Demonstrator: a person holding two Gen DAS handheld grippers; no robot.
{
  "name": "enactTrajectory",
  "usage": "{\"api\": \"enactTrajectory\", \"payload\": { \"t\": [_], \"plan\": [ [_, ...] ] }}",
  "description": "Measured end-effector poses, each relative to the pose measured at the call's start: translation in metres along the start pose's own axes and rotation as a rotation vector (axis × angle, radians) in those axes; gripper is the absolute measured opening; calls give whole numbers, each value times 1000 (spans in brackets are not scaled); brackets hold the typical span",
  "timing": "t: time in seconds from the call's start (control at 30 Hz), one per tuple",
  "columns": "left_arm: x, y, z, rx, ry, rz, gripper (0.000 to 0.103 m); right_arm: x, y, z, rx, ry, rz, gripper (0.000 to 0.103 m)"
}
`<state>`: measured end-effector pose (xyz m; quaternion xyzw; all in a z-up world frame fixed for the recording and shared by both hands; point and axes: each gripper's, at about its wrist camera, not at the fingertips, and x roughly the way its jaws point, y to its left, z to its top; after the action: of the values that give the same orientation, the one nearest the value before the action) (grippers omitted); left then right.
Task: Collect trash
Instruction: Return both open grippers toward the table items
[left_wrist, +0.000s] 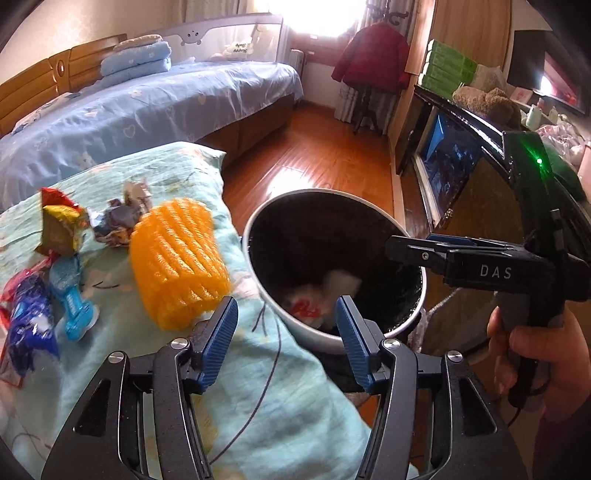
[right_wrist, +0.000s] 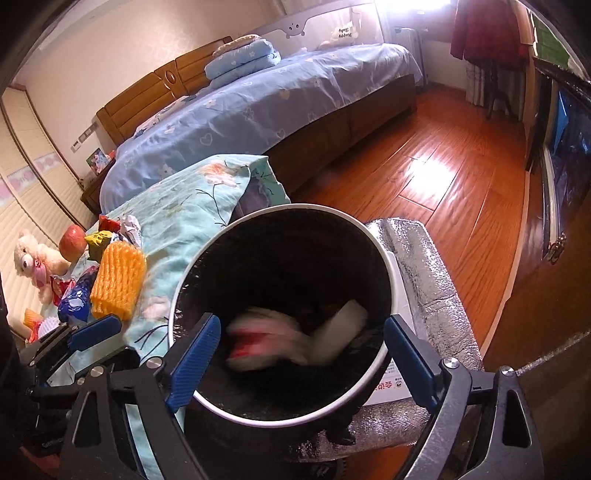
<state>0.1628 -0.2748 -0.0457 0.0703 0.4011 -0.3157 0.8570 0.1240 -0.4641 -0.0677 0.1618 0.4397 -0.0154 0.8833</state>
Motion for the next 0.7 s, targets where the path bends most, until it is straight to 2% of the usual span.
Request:
{"api": "enactTrajectory", "payload": {
  "t": [0.3,0.7],
  "plan": [
    [-31,27,-36,-72,-12,31,59,-10,25,-12,11,-35,34,91],
    [-68,90,-78,-230,-37,149,63,1,84,-35,-25,-18,95,91]
  ]
}}
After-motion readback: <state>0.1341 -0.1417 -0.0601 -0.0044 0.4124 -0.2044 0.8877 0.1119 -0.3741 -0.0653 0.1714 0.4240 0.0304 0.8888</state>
